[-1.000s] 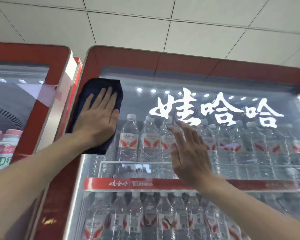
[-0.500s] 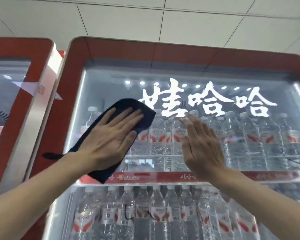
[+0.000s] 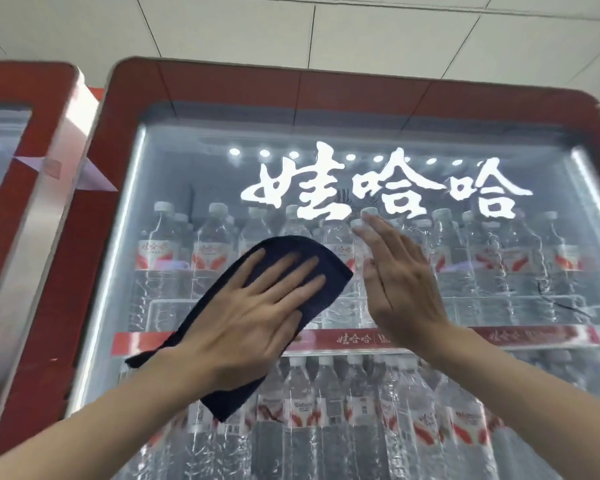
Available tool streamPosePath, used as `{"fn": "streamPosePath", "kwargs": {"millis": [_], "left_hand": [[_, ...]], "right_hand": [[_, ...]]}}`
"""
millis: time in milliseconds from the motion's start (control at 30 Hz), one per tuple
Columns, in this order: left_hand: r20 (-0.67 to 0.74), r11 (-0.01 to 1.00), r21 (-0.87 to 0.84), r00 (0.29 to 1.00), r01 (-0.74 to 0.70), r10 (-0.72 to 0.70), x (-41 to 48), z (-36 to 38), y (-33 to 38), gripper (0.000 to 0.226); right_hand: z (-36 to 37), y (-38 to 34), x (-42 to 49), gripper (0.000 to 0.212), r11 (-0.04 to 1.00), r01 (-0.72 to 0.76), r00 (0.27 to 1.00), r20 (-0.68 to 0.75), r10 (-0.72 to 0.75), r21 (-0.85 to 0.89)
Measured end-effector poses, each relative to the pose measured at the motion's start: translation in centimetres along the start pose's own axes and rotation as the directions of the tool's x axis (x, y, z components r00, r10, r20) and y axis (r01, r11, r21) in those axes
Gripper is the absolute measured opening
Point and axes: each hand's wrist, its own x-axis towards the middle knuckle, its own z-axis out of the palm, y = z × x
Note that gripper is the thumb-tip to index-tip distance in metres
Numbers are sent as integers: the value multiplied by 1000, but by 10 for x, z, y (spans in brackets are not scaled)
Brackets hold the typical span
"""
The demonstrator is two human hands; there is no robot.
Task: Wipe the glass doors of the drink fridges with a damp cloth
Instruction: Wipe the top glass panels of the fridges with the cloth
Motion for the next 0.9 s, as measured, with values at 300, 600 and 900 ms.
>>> {"fn": "streamPosePath", "kwargs": {"millis": [300, 600, 900], "left_hand": [[-113, 943, 11, 937, 334, -330, 97, -15, -43, 63], [-110, 977, 15, 971, 214, -211, 43, 15, 67, 60], [-80, 969, 19, 966, 248, -245, 125, -12, 2, 62]], "right_hand": [[-11, 42, -23, 63, 990, -26, 998, 47, 33, -135], [-11, 45, -25, 62, 1000, -1, 999, 48, 0, 12], [-40, 93, -34, 64, 992, 1, 998, 61, 7, -125]]}}
